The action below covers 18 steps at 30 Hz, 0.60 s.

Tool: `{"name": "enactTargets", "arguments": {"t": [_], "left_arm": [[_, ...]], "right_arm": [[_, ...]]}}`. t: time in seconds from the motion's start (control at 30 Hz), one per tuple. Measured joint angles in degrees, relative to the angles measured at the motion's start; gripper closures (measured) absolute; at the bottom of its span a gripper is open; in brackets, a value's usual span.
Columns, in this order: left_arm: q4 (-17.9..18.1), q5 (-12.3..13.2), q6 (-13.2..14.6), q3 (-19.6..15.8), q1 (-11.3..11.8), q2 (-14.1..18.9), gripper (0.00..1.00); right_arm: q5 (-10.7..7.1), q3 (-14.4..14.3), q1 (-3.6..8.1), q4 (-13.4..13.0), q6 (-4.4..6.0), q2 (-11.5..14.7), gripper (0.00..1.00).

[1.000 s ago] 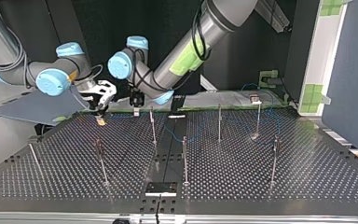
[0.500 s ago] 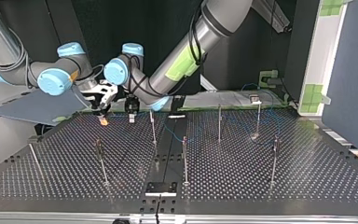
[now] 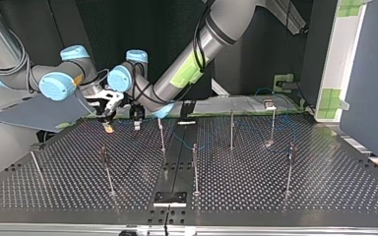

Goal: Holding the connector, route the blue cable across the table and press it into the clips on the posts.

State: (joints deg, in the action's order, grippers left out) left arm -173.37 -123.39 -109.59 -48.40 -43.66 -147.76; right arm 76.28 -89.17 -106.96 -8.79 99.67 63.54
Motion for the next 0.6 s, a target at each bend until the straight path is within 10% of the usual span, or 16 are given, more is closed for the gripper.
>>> {"name": "enactTargets", "arguments": {"t": [0.27, 0.6], "left_arm": [[0.4, -1.5, 0.0, 1.5, -0.1, 0.0, 1.0], [-0.5, -3.0, -0.3, 1.6, -0.1, 0.1, 1.0]], "right_arm": [[-0.1, 0.0, 0.12, 0.0, 0.01, 0.0, 1.0], [-0.33, 0.4, 0.52, 0.0, -0.19, 0.0, 1.0]]}}
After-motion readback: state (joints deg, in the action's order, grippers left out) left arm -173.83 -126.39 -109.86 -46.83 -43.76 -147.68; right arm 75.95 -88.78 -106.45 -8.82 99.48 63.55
